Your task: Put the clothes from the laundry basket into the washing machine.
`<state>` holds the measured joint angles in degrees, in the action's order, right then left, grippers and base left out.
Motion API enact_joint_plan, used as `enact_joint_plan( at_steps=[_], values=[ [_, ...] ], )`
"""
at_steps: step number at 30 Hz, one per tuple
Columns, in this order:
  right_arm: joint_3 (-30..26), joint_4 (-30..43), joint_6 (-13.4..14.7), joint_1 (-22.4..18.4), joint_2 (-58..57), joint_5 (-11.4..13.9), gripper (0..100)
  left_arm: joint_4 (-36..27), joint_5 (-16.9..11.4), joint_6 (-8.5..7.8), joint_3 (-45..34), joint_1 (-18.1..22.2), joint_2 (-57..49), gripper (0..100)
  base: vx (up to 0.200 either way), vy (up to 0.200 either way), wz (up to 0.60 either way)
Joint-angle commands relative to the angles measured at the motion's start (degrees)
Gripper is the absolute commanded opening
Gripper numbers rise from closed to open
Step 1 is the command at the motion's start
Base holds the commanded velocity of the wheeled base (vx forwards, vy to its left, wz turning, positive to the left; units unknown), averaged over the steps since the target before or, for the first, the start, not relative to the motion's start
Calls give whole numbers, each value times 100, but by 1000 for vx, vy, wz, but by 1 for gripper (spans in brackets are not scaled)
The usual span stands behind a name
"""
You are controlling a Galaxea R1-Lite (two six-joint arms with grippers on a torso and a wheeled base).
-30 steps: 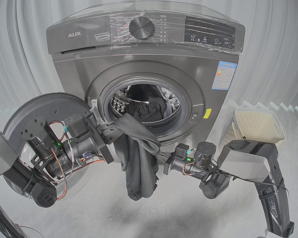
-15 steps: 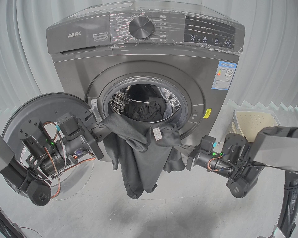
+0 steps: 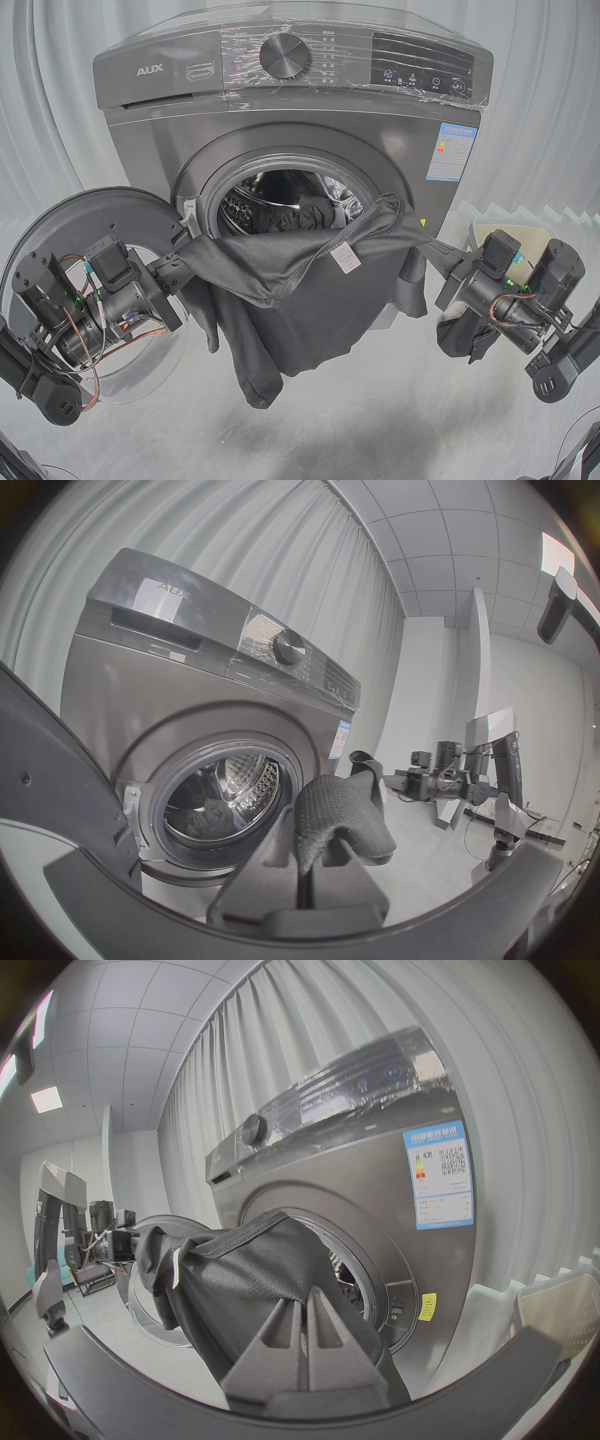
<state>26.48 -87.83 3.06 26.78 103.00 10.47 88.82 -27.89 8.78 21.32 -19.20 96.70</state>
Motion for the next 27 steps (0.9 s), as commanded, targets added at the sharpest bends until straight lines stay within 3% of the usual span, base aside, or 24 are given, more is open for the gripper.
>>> enact_joint_plan(
  at_steps=[1, 6, 8, 9, 11, 12, 27],
  values=[
    [-178, -6, 19, 29, -570, -19, 0, -5, 109, 19, 83, 57, -72, 0, 0, 0, 0],
    [-143, -15, 19, 38, -658, -28, 0, -5, 557, 63, 311, 57, -2, 0, 0, 0, 0],
    [-178, -15, 19, 20, -667, -54, 0, -5, 724, 230, 329, 66, -2, 0, 0, 0, 0],
    [-178, -15, 19, 20, -667, -54, 0, -5, 724, 230, 329, 66, -2, 0, 0, 0, 0],
    [-204, -6, 19, 46, -658, -265, 0, -5, 812, 449, 399, 66, 7, 0, 0, 0, 0],
    [-204, -6, 19, 46, -649, -300, 0, -5, 812, 476, 408, 74, 16, 0, 0, 0, 0],
    [-187, -6, 19, 73, -649, -326, 0, -5, 829, 432, 399, 118, 95, 0, 0, 0, 0]
  ],
)
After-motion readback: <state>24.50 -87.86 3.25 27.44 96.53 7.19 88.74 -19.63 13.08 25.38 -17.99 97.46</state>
